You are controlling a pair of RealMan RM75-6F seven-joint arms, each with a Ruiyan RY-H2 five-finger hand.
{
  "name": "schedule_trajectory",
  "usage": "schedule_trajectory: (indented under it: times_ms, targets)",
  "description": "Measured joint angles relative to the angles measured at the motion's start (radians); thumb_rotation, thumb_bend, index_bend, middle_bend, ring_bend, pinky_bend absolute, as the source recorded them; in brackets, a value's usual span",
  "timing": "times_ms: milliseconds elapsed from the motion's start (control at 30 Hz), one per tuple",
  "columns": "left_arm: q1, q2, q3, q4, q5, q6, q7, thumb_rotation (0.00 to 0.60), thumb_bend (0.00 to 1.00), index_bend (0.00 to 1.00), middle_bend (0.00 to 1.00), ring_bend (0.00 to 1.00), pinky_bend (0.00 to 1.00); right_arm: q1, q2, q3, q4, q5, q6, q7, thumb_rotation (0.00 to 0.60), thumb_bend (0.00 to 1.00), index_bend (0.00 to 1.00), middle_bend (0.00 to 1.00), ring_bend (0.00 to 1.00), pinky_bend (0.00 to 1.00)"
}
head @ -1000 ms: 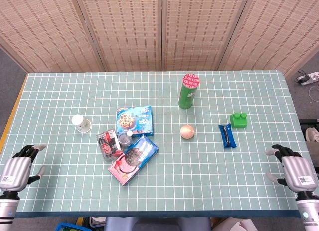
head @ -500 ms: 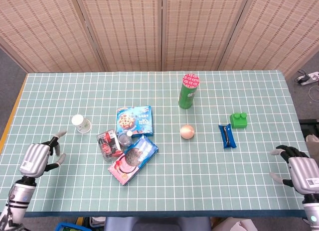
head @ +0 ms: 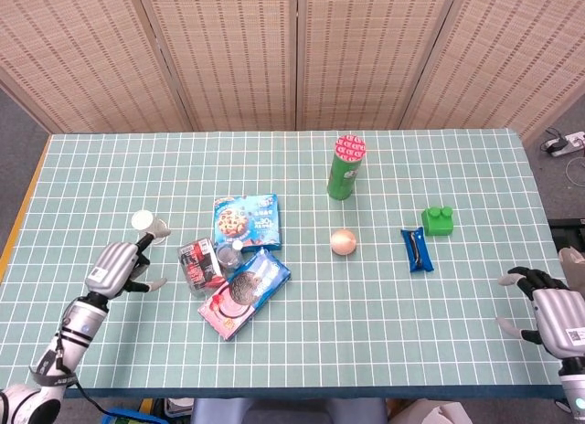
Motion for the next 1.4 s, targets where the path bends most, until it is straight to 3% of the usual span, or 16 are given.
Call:
schedule_trajectory:
  times_ms: [400, 933, 1400]
  targets:
    - [-0.092, -0.035, -0.032, -0.028, -0.076, -0.117, -0.087, 0.600, 0.14, 0.26, 1.00, 1.00, 1.00, 0.001, 0.013, 0.002, 0.005, -0.001, -0.005, 0.031, 0.600, 0.13, 0.37, 0.29, 0.23, 0.34]
    - [-0.162, -0.122, -0.063, -0.047, -0.182, -0.134, 0.020, 0.600, 0.14, 0.35, 1.00, 1.00, 1.00, -0.013, 0.031, 0.001, 0.003, -0.019, 0.023, 0.069, 0.600, 0.13, 0.38, 0.29, 0.23, 0.34]
    - [-0.222, -0.199, -0.098, -0.008, -0.273, -0.159, 0.042, 0.600, 0.14, 0.40, 1.00, 1.00, 1.00, -0.008, 0.036, 0.002, 0.010, -0.016, 0.007, 0.088, 0.600, 0.13, 0.38, 0.29, 0.23, 0.34]
